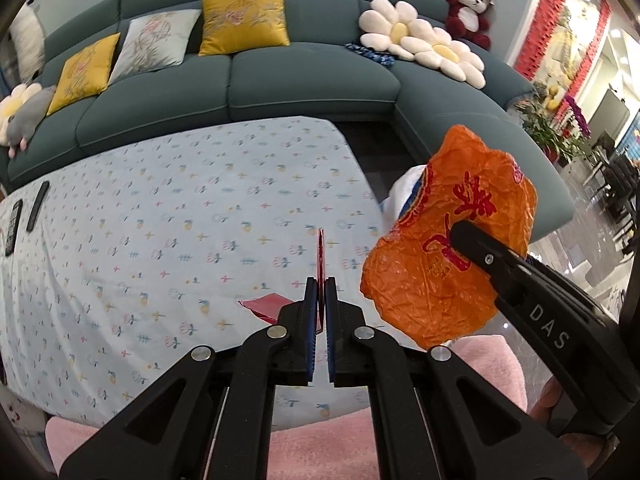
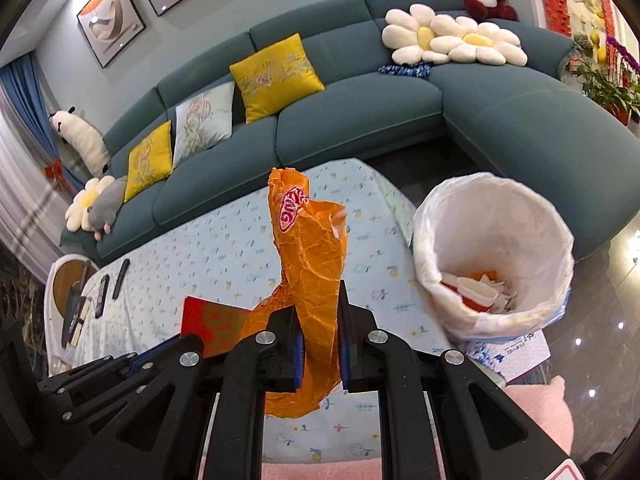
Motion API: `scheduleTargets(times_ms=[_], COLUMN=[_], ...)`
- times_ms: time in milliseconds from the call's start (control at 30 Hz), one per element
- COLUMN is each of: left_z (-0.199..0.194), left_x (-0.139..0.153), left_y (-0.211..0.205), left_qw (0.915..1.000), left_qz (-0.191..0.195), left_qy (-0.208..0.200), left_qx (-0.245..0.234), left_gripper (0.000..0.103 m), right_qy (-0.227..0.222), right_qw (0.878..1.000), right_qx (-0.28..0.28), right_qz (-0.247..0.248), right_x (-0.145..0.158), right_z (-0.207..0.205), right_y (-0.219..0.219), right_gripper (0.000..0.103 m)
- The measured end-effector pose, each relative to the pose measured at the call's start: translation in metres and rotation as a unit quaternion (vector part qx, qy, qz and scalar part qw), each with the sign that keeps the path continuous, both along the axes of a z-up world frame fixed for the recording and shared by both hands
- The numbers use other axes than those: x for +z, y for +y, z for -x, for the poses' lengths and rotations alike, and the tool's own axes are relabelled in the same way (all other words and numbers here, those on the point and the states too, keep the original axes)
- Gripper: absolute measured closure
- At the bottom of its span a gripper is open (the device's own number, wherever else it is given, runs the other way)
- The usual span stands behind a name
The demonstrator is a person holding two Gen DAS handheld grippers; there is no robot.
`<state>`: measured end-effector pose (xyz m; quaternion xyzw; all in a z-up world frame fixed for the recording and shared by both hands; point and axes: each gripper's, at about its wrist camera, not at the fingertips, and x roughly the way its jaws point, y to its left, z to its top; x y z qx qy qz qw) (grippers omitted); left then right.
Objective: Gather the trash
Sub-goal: 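Carry bag and envelope over the white bin and open the left gripper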
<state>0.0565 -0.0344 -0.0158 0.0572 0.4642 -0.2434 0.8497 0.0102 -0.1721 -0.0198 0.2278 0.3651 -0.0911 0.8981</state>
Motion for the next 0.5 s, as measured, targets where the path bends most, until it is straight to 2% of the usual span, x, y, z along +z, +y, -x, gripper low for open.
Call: scheduleTargets(times_ms=[500], left_z=[0.016], left_x=[0.013], left_y=[-0.067], left_qw=[0.9983], left_qz=[-0.002], left_qy=[-0.018], left_qx=[-0.055], left_gripper=[0.098], right_qy=[-0.026], right_qw=[0.998], right_qx=[-0.057], right_qz=[-0.018], right_x=[0.015], right_z=[0.033], right_y=[-0.069], right_gripper=[0.091])
